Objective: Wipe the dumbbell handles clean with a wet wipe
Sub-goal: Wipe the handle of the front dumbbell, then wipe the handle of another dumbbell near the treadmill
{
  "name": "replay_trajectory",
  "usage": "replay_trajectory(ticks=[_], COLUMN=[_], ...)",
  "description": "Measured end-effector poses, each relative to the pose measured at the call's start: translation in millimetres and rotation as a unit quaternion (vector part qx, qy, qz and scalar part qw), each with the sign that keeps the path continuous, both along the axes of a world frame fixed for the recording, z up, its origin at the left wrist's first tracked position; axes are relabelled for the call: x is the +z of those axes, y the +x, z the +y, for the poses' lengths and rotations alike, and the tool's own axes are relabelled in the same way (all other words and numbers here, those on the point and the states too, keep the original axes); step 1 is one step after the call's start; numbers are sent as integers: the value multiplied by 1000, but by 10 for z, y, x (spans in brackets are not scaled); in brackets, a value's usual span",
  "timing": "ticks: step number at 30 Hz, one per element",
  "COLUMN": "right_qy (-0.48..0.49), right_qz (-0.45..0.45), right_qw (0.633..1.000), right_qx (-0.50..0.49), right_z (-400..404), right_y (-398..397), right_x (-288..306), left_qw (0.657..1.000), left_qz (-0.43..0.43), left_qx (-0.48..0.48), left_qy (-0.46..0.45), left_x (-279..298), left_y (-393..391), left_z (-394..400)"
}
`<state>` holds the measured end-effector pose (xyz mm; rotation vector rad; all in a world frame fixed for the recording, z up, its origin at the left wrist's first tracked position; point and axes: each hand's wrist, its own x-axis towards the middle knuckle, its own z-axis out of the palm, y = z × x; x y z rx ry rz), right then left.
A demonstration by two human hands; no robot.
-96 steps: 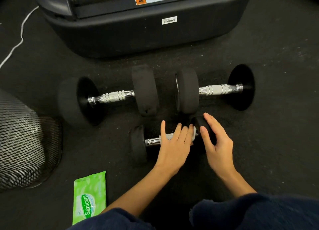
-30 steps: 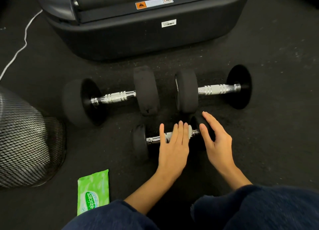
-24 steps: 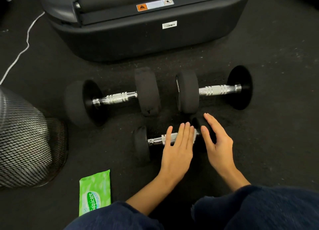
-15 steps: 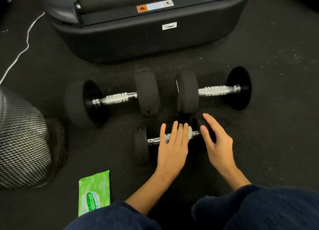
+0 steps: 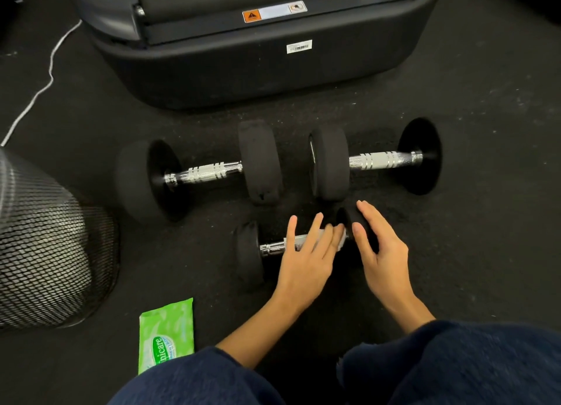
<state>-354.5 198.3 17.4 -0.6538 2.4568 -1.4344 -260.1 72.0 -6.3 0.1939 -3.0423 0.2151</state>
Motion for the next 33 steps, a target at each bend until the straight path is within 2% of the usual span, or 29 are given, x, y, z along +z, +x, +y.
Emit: replay_trajectory(ticks=[8, 11, 14, 16, 18, 20, 22, 24, 26, 28, 33], right_qy=[25, 73, 137, 95, 28, -20, -47, -78, -124, -165, -238], right_qz=[-1, 4, 77, 146, 169, 109, -28, -181, -299, -362, -430], right_qw=[1000, 997, 987, 985, 985, 992, 997, 980, 946, 917, 871], right_qx=[17, 37, 27, -3, 16, 54, 51, 36, 24, 18, 19], right_z=[44, 70, 61, 37, 19, 1, -37, -88, -131, -144, -51], right_y=[-14, -41, -108, -133, -137, -96, -46, -11, 1, -29, -244], right_x=[47, 140, 241, 332, 458, 615, 755, 860, 930, 977, 985], left_qw=[1000, 999, 999, 994, 988, 984, 977, 969, 968, 966, 956], left_qz=[-11, -28, 14, 69, 103, 124, 140, 147, 125, 97, 82], left_qx=[-15, -19, -21, -2, -3, -21, -34, -60, -105, -150, -200], left_qy=[2, 13, 41, 87, 115, 126, 155, 189, 193, 187, 198], left_x=[173, 331, 519, 633, 738, 846, 961, 1051, 1087, 1094, 1137], left_y=[175, 182, 184, 194, 193, 177, 140, 87, 20, -64, -311], left_z=[-161, -162, -204, -285, -385, -474, -531, -559, -572, -561, -524])
